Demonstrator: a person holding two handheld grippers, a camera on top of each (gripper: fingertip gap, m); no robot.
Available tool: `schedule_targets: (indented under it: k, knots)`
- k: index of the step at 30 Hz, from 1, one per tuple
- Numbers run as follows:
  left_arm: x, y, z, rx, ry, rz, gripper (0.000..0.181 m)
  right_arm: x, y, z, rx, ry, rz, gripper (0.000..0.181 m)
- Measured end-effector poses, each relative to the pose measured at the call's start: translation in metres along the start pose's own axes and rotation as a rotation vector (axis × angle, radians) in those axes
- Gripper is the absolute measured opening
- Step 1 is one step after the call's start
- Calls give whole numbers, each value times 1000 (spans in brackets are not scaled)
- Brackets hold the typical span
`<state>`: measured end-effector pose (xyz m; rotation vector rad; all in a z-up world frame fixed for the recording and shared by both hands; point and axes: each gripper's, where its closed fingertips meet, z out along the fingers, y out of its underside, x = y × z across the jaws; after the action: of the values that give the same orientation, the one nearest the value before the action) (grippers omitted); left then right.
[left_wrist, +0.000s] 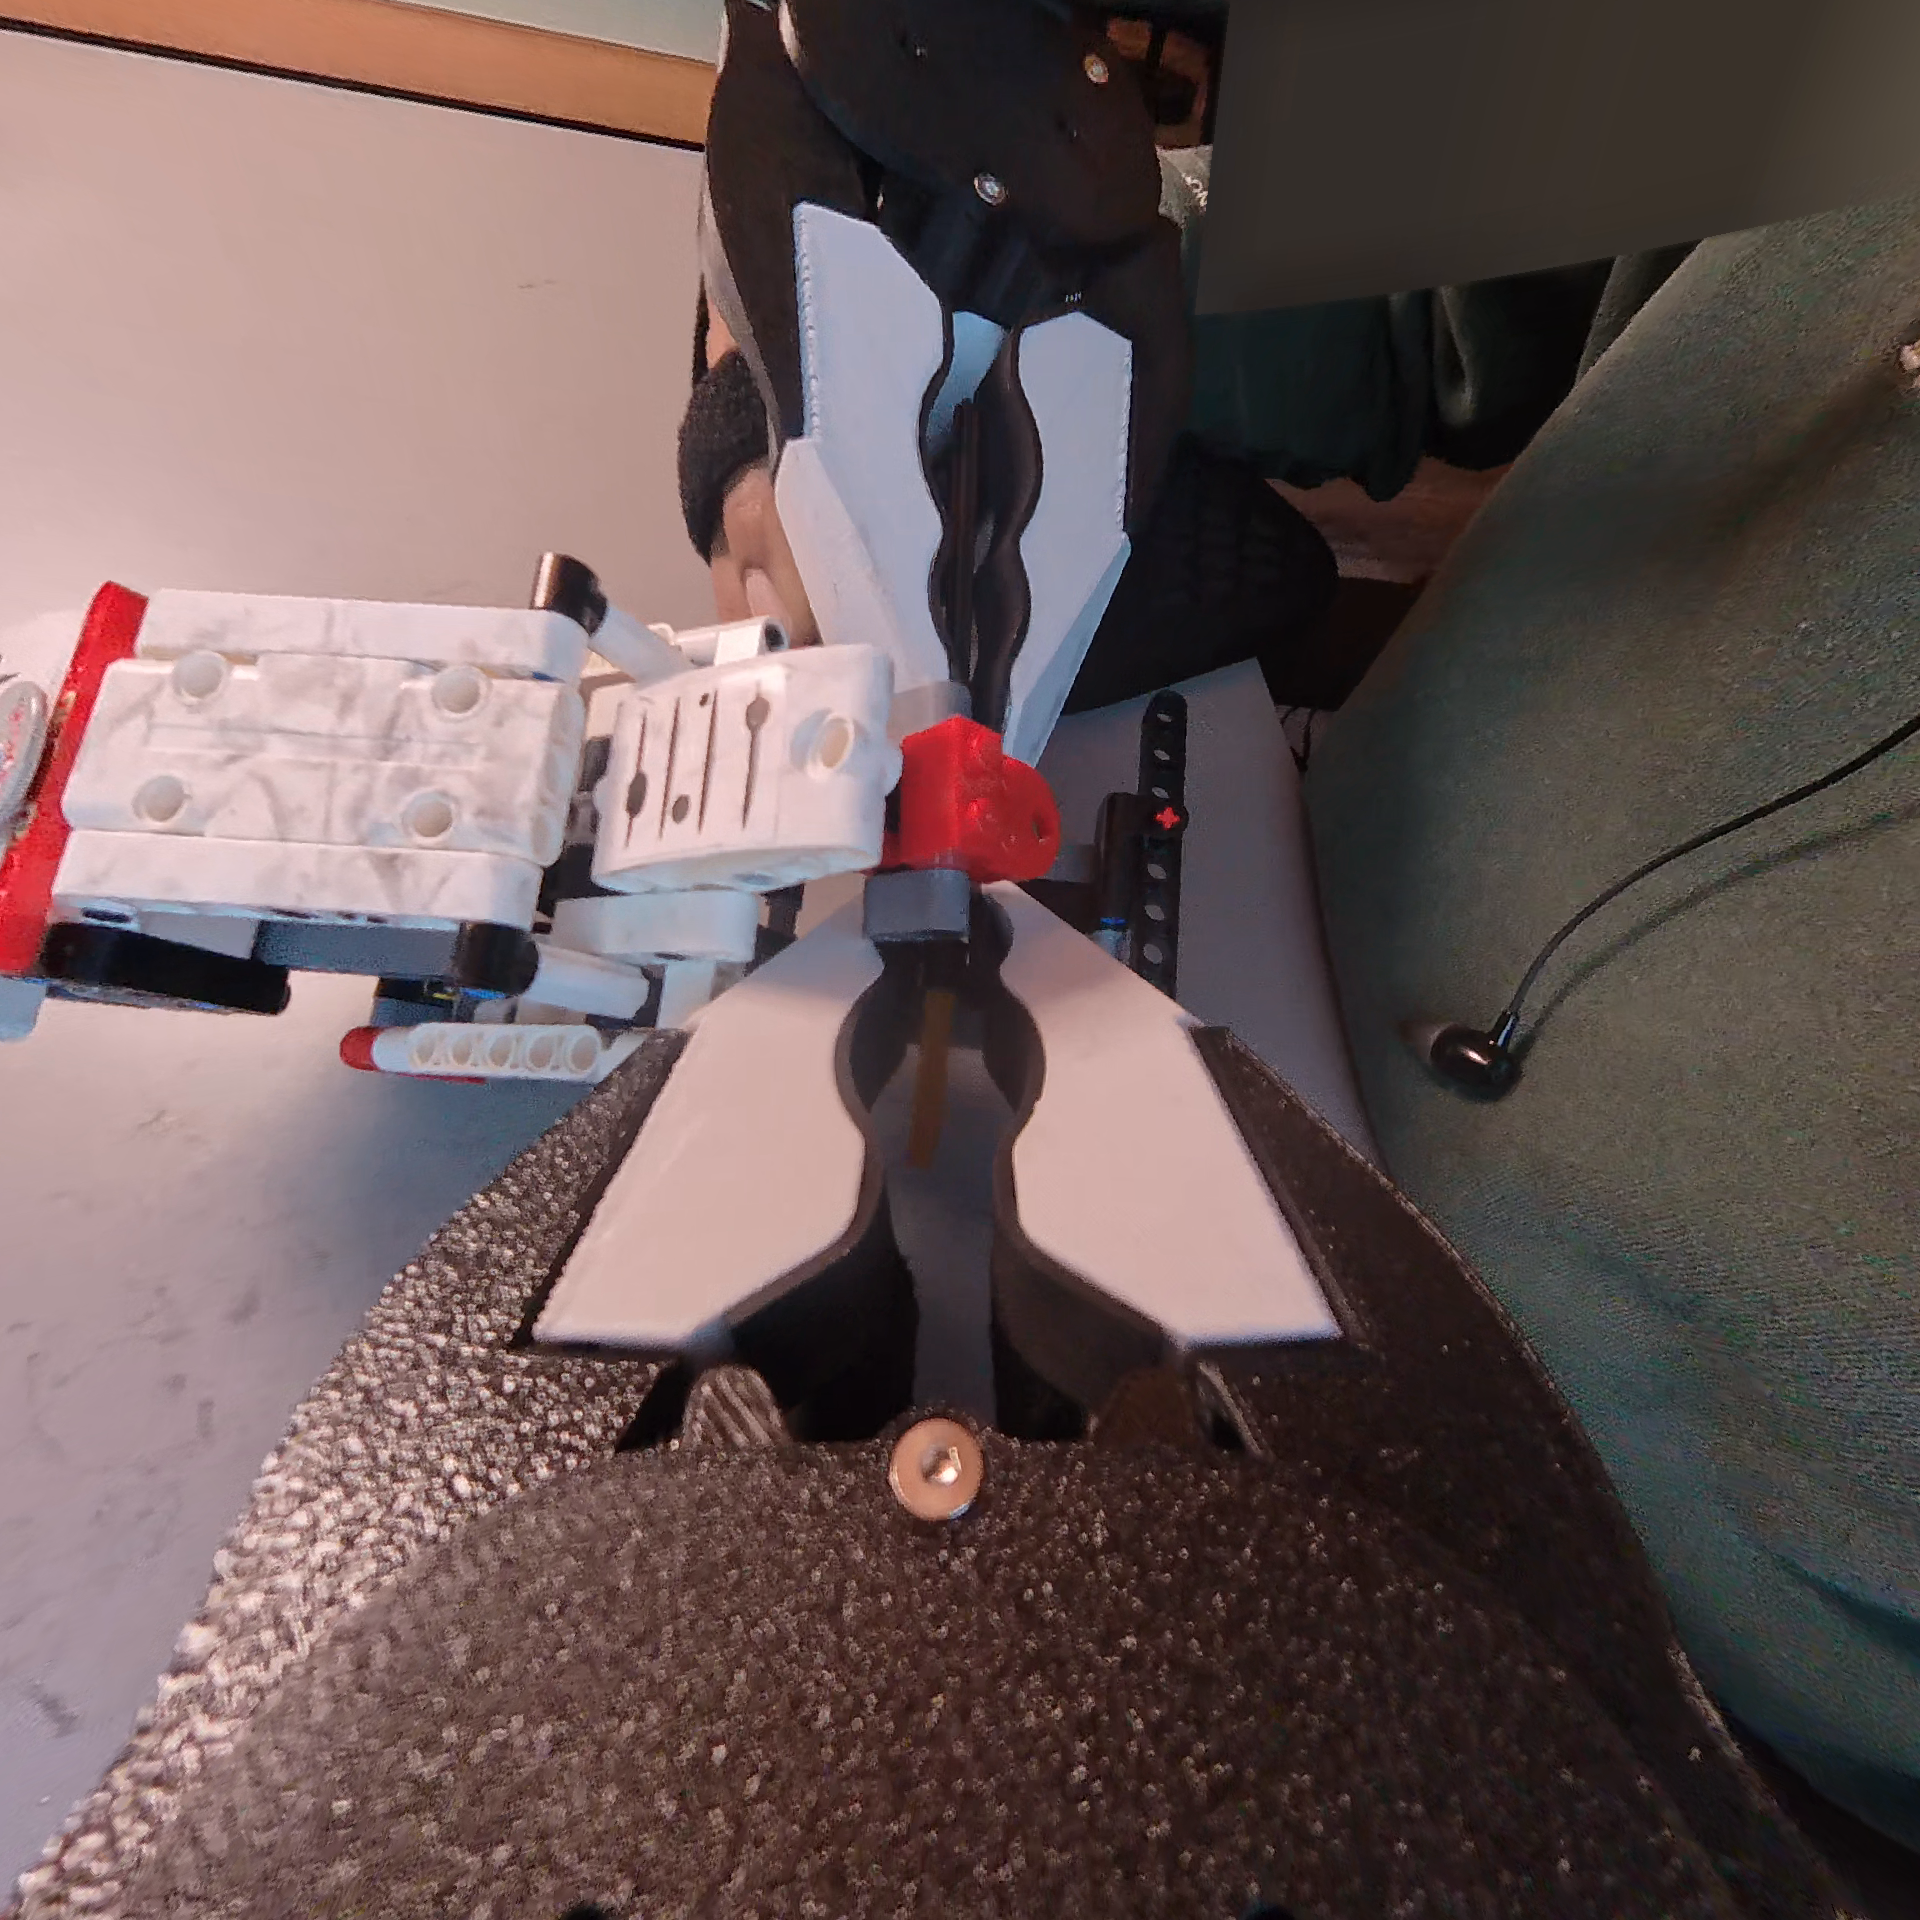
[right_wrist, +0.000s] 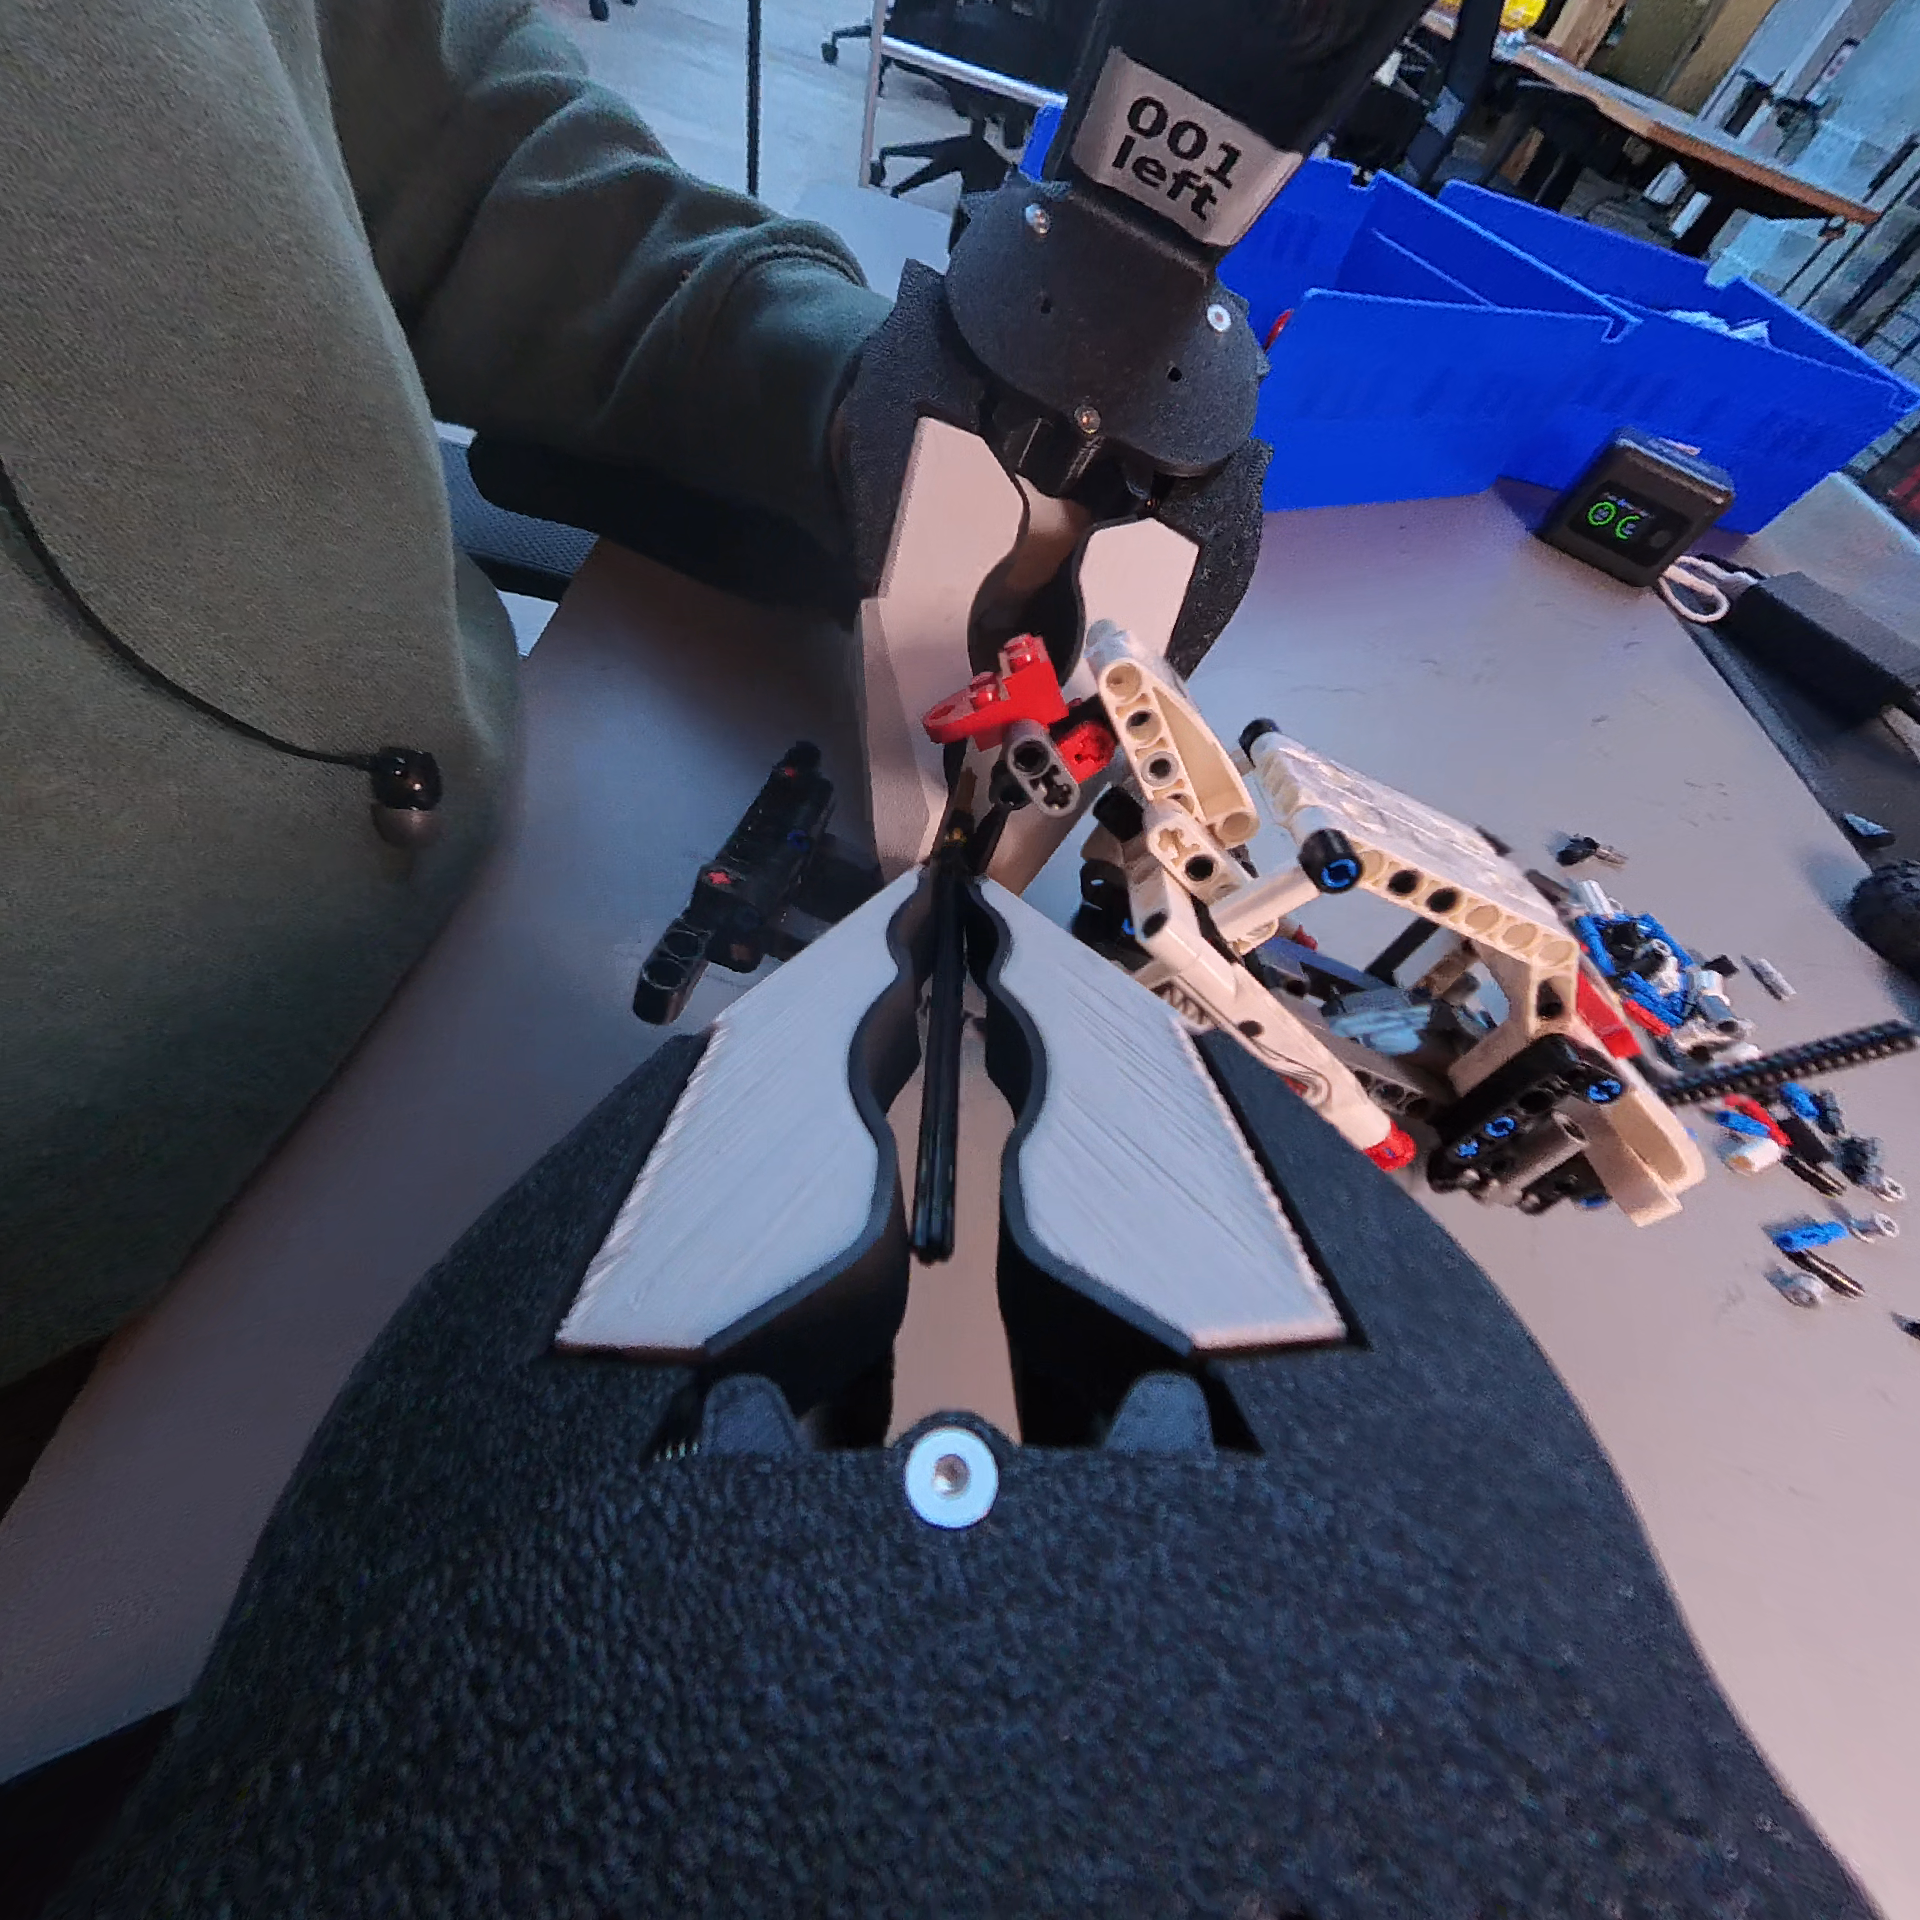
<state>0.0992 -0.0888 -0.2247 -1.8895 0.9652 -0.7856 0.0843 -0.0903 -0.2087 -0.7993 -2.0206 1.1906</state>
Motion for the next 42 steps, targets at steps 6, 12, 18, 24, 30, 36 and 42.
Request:
schedule_targets:
  k: [6, 12, 18, 24, 30, 36, 42]
  knots:
    - [-6, 13, 3, -95, -84, 77, 6, 0, 8, -9, -13, 26, -10, 7]
    - [-23, 30, 6, -201, -195, 131, 7, 11, 19, -31, -81, 85, 1, 0]
    - [-26, 31, 7, -216, -225, 143, 7, 8, 45, -17, -303, 67, 5, 30]
    - [-23, 19, 13, -171, -221, 158, 6, 8, 52, -24, -349, 29, 9, 2]
    - [-18, 14, 30, -182, -182, 164, 6, -3, 65, -40, -344, 34, 93, 2]
    - [-18, 19, 33, -170, -188, 146, 5, -5, 71, -40, -347, 14, 113, 3]
    - [-22, 25, 35, -196, -199, 119, 6, -4, 81, -42, -374, -8, 132, 2]
